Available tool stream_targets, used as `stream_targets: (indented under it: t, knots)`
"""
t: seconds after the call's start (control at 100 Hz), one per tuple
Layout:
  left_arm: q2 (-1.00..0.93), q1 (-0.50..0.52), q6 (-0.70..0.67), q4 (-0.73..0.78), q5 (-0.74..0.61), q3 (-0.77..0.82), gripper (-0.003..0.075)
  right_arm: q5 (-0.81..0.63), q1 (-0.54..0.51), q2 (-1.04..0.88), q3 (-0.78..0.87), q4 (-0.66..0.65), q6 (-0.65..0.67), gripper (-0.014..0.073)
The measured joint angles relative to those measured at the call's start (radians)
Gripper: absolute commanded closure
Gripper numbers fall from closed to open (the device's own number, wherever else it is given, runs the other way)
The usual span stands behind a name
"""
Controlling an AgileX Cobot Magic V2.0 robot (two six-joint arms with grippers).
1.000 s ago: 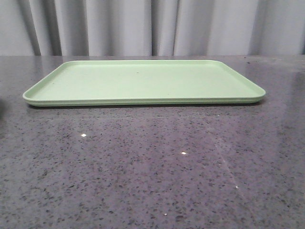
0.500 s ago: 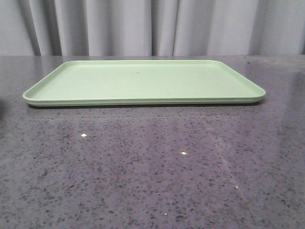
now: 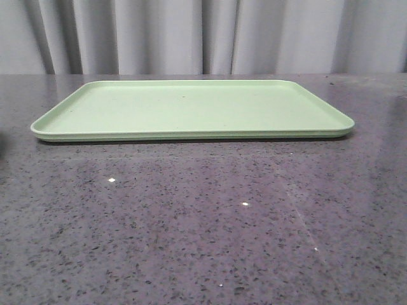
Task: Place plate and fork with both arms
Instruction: 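Carry the plate with the left gripper over the green tray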
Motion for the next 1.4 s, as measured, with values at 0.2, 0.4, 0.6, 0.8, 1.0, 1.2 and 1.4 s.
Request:
stream_targets:
  t: [0.2,0.4,0.6,0.8,1.0,1.2,1.4]
  knots:
    - [0.002,0.0,-0.002,-0.004,0.0,0.0,0.0624,0.0,0.0,0.0,0.0,0.0,0.0,0.0067]
    - [-0.002,0.001,-0.004,-0.004,-0.007,-0.009,0.0741,0.0,0.0,0.0,0.0,0.0,0.0,0.0067]
    - [-0.003,0.001,-0.004,-0.012,-0.007,-0.009,0.0741,0.0,0.0,0.0,0.0,0.0,0.0,0.0067]
    - [-0.003,0.009,-0.004,-0.029,-0.001,-0.01,0.0741,0.0,0.0,0.0,0.0,0.0,0.0,0.0067]
    - [-0.023,0.049,-0.004,-0.076,0.032,-0.017,0.0741,0.0,0.0,0.0,0.0,0.0,0.0,0.0067]
    - [-0.082,0.118,0.073,-0.186,0.066,-0.032,0.0741,0.0,0.0,0.0,0.0,0.0,0.0,0.0067]
    - [-0.095,0.166,0.141,-0.306,0.098,-0.084,0.0741,0.0,0.0,0.0,0.0,0.0,0.0,0.0067]
